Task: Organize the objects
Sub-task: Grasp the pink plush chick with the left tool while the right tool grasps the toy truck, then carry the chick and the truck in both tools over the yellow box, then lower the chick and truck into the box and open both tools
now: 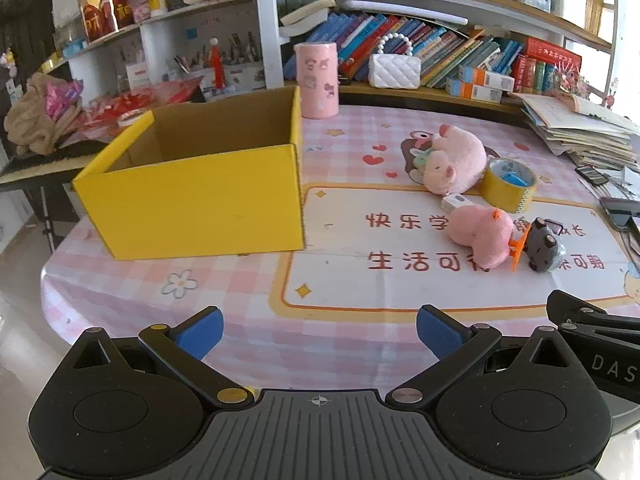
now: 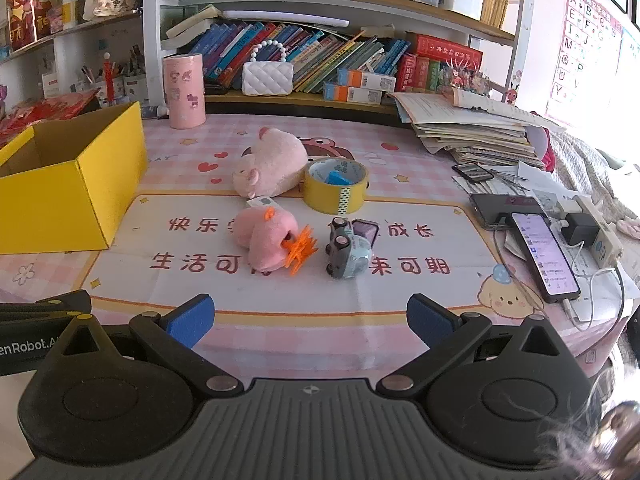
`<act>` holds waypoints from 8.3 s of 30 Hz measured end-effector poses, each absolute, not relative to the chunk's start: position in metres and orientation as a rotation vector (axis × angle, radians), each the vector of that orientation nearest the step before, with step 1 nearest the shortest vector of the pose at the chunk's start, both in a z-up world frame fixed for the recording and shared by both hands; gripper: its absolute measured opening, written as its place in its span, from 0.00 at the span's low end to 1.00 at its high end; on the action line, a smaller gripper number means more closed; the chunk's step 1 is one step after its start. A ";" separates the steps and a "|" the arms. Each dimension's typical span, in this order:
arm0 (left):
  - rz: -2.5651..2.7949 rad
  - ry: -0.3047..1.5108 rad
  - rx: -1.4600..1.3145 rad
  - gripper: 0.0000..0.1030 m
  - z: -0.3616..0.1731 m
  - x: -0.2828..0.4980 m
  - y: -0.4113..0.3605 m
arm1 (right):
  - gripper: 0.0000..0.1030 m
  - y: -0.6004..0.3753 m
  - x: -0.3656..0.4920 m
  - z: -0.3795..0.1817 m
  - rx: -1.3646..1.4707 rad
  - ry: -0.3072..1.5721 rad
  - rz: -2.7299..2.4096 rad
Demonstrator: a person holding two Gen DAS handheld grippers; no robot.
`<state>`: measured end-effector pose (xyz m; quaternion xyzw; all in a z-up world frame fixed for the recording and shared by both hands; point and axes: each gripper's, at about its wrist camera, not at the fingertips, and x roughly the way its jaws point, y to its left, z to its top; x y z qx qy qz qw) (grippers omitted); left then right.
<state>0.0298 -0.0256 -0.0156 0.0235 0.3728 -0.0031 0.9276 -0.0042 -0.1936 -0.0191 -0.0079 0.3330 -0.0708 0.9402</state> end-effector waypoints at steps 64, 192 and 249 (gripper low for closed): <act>-0.065 0.917 -0.072 0.62 -0.071 0.169 -0.195 | 0.37 -0.368 0.126 -0.035 -0.001 0.687 0.120; 0.056 0.586 -0.187 0.63 0.016 0.198 0.150 | 0.37 0.030 0.248 -0.013 -0.347 0.616 0.577; 0.053 0.503 -0.153 0.91 0.030 0.094 0.108 | 0.75 -0.063 0.147 0.028 -0.205 0.518 0.292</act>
